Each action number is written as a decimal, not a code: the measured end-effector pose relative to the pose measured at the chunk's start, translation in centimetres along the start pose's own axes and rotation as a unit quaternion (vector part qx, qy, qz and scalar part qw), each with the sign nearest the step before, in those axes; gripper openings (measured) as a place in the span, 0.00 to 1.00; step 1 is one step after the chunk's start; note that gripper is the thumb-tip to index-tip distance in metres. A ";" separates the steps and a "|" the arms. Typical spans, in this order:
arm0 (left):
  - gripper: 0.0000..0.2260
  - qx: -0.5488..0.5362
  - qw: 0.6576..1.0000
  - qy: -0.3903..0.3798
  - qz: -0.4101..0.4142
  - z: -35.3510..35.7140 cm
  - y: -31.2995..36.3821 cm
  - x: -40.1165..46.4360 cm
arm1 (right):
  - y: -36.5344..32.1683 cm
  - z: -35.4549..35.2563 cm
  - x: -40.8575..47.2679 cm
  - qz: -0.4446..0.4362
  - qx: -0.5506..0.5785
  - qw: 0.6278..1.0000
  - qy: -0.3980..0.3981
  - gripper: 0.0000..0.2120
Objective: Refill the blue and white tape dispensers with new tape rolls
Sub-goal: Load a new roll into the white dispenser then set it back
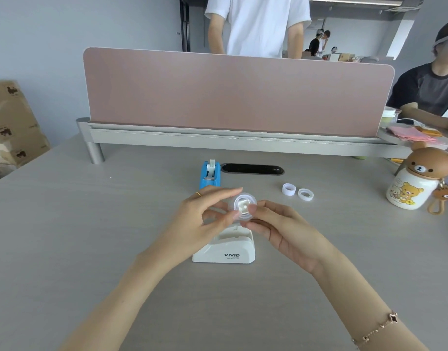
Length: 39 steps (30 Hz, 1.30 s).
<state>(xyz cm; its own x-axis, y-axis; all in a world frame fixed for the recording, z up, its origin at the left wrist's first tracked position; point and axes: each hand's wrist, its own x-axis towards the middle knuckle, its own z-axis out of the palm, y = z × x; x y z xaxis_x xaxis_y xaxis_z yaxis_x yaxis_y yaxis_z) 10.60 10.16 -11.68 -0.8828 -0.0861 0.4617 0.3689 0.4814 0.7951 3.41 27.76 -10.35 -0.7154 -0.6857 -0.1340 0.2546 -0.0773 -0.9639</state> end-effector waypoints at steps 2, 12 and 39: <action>0.22 0.026 0.999 -0.003 0.025 0.1 -0.4 0.0 | -0.2 0.1 -0.1 0.019 0.039 0.999 -0.010 0.18; 0.22 0.107 0.991 -0.006 0.080 -1.1 -0.6 0.3 | -0.3 -0.1 -0.1 0.072 -0.003 0.997 -0.021 0.07; 0.14 0.189 0.975 0.085 0.079 -0.6 -1.3 -0.4 | 1.1 1.2 0.5 0.026 0.107 0.990 0.090 0.14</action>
<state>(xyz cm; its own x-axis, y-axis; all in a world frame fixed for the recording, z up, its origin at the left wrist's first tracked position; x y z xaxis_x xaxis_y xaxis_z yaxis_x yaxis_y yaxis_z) 10.68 9.05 -12.63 -0.7505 -0.1133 0.6510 0.3349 0.7841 0.5225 4.12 26.45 -11.17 -0.7968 -0.5547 -0.2395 0.4129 -0.2105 -0.8861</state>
